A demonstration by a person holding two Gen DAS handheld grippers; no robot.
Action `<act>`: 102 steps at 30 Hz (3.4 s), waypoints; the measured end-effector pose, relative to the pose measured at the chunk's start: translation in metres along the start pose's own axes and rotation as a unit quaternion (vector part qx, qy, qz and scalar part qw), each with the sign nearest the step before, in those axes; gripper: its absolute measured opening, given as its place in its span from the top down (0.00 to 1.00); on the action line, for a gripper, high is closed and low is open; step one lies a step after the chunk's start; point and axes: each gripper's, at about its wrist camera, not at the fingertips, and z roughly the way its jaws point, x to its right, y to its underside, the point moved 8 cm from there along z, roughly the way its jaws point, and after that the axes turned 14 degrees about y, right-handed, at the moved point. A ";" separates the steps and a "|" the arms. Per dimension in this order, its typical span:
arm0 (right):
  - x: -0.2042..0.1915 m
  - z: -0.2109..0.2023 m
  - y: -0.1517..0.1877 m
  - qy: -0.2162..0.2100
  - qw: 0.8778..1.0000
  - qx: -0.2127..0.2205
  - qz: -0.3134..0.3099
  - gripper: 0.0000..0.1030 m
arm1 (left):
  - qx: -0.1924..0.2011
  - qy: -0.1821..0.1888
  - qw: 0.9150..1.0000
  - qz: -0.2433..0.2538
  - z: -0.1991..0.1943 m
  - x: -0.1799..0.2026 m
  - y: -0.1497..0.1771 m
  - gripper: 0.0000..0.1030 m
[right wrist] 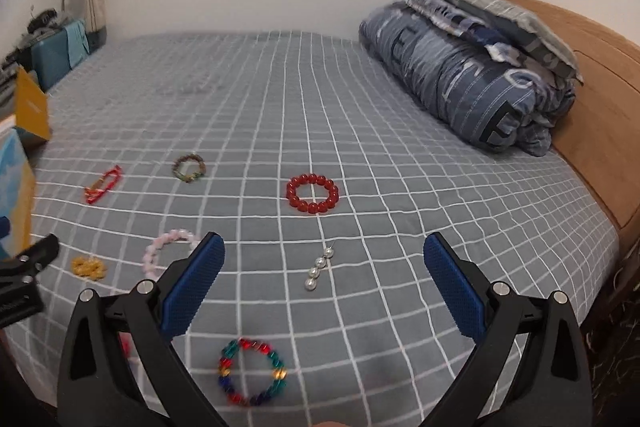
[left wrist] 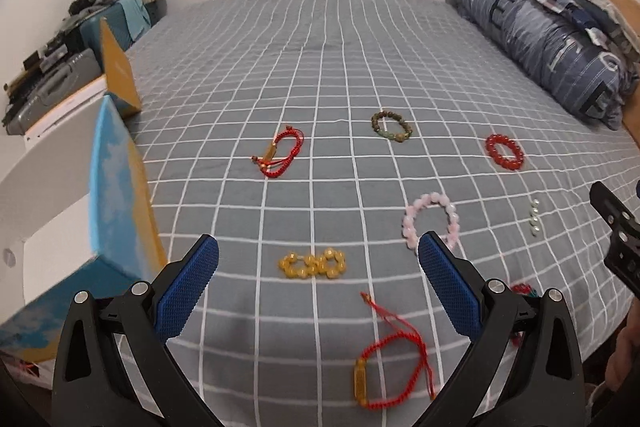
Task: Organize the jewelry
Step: 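Grasp the yellow bead bracelet with the left tool while the right tool grasps the pearl pendant, then carry the yellow bracelet and pearl pendant with both tools over the white box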
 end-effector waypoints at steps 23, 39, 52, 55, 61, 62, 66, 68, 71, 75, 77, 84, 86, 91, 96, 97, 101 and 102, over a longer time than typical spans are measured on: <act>-0.023 0.138 0.055 -0.055 0.981 -0.183 0.001 0.07 | -0.078 -0.001 0.997 -0.016 0.090 -0.025 0.026 0.05; -0.021 0.138 0.066 -0.074 0.975 -0.211 0.010 0.39 | -0.104 0.008 0.994 -0.034 0.106 -0.032 0.036 0.12; -0.029 0.128 0.064 -0.074 0.977 -0.202 -0.010 0.89 | -0.104 0.022 0.994 -0.022 0.098 -0.024 0.037 0.82; -0.028 0.126 0.064 -0.069 0.979 -0.193 -0.010 0.90 | -0.097 0.019 0.995 -0.021 0.094 -0.023 0.036 0.83; -0.025 0.122 0.062 -0.067 0.981 -0.183 -0.009 0.90 | -0.090 0.022 0.996 -0.020 0.089 -0.023 0.037 0.86; -0.024 0.122 0.062 -0.068 0.981 -0.181 -0.008 0.90 | -0.089 0.023 0.996 -0.021 0.089 -0.023 0.037 0.86; -0.023 0.119 0.059 -0.067 0.983 -0.173 -0.003 0.90 | -0.082 0.025 0.996 -0.027 0.085 -0.025 0.035 0.86; -0.022 0.117 0.056 -0.066 0.984 -0.165 0.002 0.90 | -0.077 0.024 0.996 -0.026 0.082 -0.025 0.034 0.86; -0.019 0.113 0.052 -0.065 0.986 -0.153 0.007 0.90 | -0.068 0.025 0.997 -0.026 0.077 -0.025 0.030 0.86; -0.016 0.110 0.048 -0.065 0.988 -0.140 0.010 0.90 | -0.050 0.018 0.998 -0.020 0.069 -0.023 0.025 0.86; -0.016 0.108 0.044 -0.061 0.990 -0.129 0.009 0.90 | -0.037 0.017 0.999 -0.018 0.064 -0.022 0.022 0.86; -0.014 0.095 0.035 -0.059 0.994 -0.090 0.011 0.90 | 0.027 0.002 1.000 -0.013 0.044 -0.021 0.006 0.86; -0.014 0.092 0.031 -0.059 0.995 -0.078 0.012 0.90 | 0.051 -0.003 0.999 -0.013 0.036 -0.022 0.000 0.86; -0.012 0.082 0.022 -0.049 0.998 -0.042 0.020 0.90 | 0.104 -0.016 0.994 -0.021 0.014 -0.026 -0.012 0.86; -0.006 0.068 0.010 -0.036 0.999 -0.004 0.029 0.90 | 0.133 -0.026 0.991 -0.017 -0.006 -0.026 -0.018 0.86; -0.005 0.065 0.009 -0.035 0.999 0.003 0.029 0.90 | 0.135 -0.027 0.990 -0.018 -0.008 -0.026 -0.018 0.86; -0.006 0.060 0.008 -0.041 0.999 0.001 0.033 0.90 | 0.122 -0.012 0.992 -0.032 -0.009 -0.028 -0.018 0.86; -0.007 0.059 0.007 -0.042 0.999 0.002 0.032 0.90 | 0.124 -0.018 0.992 -0.029 -0.011 -0.028 -0.018 0.86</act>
